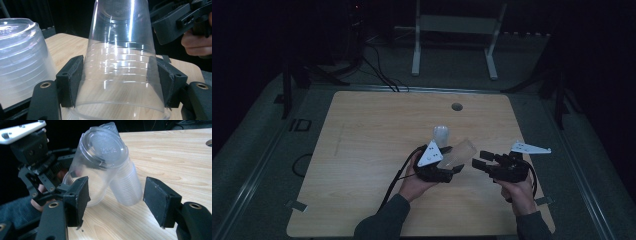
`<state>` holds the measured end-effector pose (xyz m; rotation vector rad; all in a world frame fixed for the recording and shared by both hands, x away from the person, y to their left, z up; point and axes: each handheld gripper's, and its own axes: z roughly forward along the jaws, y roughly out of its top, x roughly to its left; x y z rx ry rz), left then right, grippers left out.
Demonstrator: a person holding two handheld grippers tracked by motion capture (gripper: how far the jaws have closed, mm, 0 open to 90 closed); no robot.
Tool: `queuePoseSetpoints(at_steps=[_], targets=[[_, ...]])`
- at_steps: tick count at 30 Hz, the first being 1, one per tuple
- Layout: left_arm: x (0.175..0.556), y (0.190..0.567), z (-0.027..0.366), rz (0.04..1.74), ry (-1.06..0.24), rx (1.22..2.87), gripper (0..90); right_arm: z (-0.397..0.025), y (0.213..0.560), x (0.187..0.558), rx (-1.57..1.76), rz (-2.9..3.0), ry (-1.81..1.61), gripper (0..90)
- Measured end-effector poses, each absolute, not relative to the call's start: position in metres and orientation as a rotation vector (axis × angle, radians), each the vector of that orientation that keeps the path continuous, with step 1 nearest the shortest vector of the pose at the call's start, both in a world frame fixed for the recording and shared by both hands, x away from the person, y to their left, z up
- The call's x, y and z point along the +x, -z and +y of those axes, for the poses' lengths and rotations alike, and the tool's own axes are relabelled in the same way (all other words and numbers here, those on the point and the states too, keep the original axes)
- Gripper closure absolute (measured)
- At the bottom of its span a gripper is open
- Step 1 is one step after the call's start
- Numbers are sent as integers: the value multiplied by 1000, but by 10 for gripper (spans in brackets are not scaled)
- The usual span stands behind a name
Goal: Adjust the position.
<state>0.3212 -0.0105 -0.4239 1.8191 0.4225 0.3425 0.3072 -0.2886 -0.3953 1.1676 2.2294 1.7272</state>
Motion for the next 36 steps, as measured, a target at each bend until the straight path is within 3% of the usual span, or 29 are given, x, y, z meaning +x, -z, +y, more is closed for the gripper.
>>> queuePoseSetpoints(at_steps=[36], targets=[[323, 424, 6, 366, -241, 1889, 307, -268, 367, 323, 700, 2588, -1111, 375]])
